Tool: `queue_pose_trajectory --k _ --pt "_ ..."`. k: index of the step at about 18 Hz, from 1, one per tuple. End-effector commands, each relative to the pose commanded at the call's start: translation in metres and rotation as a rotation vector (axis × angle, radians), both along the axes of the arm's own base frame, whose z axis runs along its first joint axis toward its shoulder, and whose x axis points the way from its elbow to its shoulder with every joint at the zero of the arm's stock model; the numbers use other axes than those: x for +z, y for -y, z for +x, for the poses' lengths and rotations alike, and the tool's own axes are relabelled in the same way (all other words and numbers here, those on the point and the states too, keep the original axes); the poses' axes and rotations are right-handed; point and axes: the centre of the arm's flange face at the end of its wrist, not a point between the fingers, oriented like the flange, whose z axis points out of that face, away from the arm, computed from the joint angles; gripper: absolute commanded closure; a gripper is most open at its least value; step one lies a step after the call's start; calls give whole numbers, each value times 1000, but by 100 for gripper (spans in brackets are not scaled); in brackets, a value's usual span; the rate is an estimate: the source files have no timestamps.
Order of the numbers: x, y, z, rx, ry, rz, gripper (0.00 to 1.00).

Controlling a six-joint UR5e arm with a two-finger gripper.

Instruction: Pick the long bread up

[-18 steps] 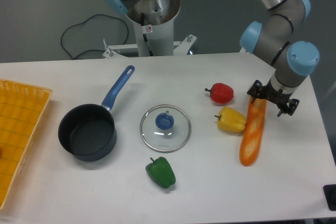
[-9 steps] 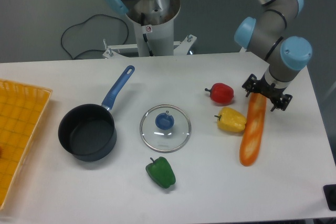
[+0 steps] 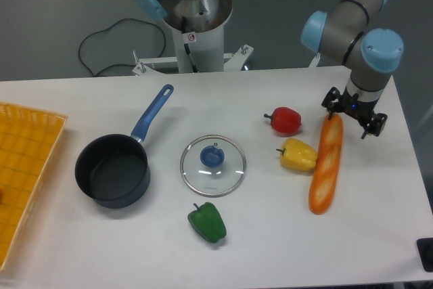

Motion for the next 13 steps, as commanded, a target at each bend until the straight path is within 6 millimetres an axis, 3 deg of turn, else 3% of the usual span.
queue_pose_trajectory --k 7,13 --pt "-23 -1 8 -6 44 -8 0" --pt "-31 -5 11 -12 63 -13 0"
